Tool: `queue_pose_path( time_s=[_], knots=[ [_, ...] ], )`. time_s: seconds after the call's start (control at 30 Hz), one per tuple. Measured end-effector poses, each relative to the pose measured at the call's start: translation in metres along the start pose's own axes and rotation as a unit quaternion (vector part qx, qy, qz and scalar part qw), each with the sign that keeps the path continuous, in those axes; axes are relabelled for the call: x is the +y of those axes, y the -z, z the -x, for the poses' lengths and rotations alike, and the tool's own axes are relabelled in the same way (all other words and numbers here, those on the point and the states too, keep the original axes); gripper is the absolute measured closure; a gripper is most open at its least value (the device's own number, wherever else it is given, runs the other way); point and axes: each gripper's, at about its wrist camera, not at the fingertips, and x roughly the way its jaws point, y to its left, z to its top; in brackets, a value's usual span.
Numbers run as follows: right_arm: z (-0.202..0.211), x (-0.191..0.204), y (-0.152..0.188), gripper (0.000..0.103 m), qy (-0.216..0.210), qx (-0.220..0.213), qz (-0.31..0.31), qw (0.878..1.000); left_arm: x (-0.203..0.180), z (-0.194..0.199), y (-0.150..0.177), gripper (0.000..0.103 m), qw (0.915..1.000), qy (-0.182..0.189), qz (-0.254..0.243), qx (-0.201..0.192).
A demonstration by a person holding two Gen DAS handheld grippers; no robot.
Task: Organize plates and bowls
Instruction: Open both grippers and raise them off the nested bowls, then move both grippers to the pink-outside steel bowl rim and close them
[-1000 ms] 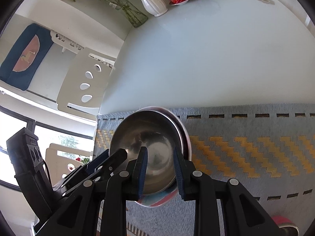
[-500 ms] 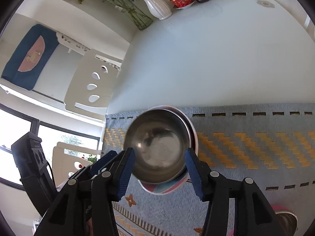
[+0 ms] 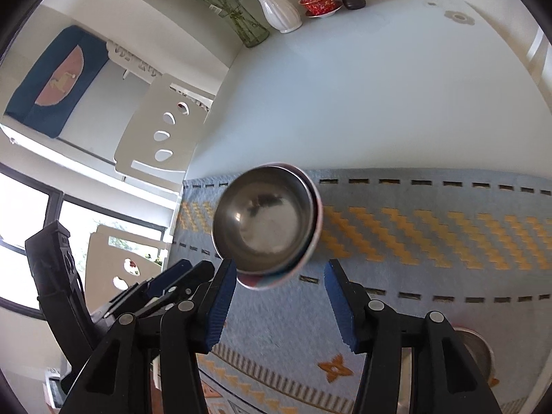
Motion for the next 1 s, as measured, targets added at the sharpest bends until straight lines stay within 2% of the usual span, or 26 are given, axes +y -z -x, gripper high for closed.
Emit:
queue_pose_path(
  time_s=[0.43, 0.57, 0.73, 0.87, 1.0],
  knots=[
    [0.023, -0.028, 0.044, 0.052, 0.026, 0.029, 0.023, 0.999, -0.04, 0.005, 0.03, 0.069, 0.9987, 0.022, -0.043, 0.017],
    [0.035, -0.044, 0.062, 0.052, 0.016, 0.036, 0.011, 0.999, -0.057, 0.004, 0.037, 0.069, 0.9974, 0.032, -0.061, 0.023],
    [0.056, -0.064, 0.084, 0.052, 0.062, 0.047, 0.017, 0.997, -0.081, 0.003, 0.042, 0.069, 0.9952, 0.048, -0.08, 0.029],
    [0.069, -0.093, 0.097, 0.052, 0.093, 0.042, -0.018, 0.995, -0.102, -0.003, 0.048, 0.066, 0.9926, 0.061, -0.097, 0.041],
    [0.071, -0.118, 0.104, 0.052, 0.086, 0.038, -0.053, 0.994, -0.12, -0.017, 0.058, 0.065, 0.9895, 0.062, -0.116, 0.06]
  ],
)
